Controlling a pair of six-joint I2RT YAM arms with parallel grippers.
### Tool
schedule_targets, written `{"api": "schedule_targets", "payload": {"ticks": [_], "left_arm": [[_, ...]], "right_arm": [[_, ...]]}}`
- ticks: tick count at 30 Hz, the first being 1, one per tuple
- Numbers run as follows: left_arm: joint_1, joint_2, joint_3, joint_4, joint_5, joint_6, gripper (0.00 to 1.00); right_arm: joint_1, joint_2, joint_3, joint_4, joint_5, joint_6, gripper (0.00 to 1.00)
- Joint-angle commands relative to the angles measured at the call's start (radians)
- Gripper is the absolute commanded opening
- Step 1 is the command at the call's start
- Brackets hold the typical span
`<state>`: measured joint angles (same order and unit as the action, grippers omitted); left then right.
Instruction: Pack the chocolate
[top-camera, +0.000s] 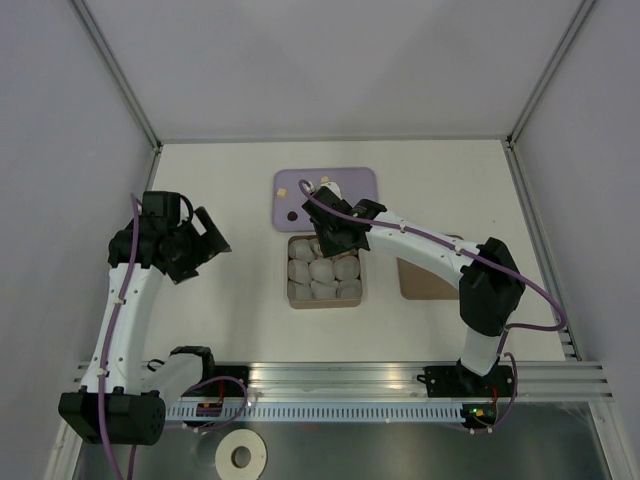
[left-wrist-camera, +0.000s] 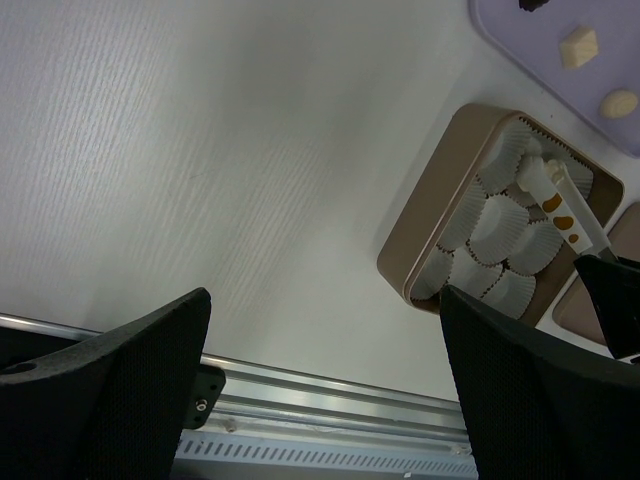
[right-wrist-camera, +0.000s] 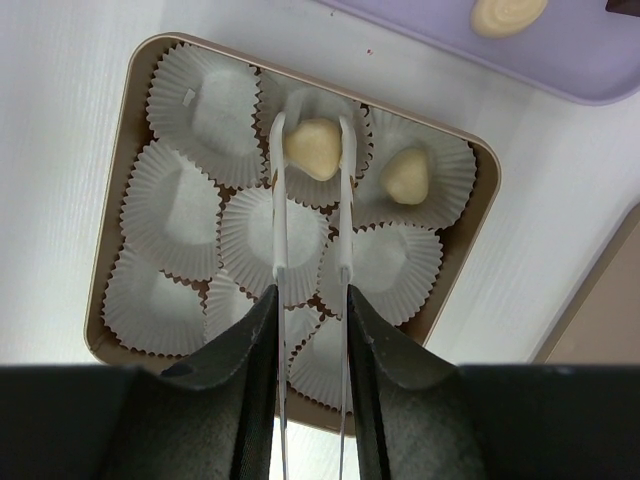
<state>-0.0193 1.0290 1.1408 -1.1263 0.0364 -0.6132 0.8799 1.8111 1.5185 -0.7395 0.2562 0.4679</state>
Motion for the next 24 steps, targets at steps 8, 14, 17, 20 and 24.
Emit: {"api": "schedule_targets", "payload": {"ticks": [8, 14, 17, 20, 24], "left_arm": [[-0.002, -0.014, -0.001, 0.028, 0.014, -0.002, 1.0], [-0.002, -0.015, 0.005, 0.026, 0.016, 0.0, 1.0], [-0.002, -0.015, 0.011, 0.026, 0.019, -0.003, 1.0], [-0.002, -0.014, 0.019, 0.026, 0.023, -0.006, 1.0], [-0.002, -0.007, 0.023, 0.026, 0.025, -0.007, 1.0]], "right_arm": [[0.004, -0.002, 0.037, 0.017, 0.048, -0.003, 0.4], [0.004, -0.012, 0.061, -0.006, 0.041, -0.003, 0.36], [0.004, -0.038, 0.115, -0.027, 0.043, -0.002, 0.35], [0.004, -0.077, 0.141, -0.061, 0.043, 0.006, 0.34], [0.002, -0.125, 0.161, -0.049, 0.083, 0.009, 0.35]]}}
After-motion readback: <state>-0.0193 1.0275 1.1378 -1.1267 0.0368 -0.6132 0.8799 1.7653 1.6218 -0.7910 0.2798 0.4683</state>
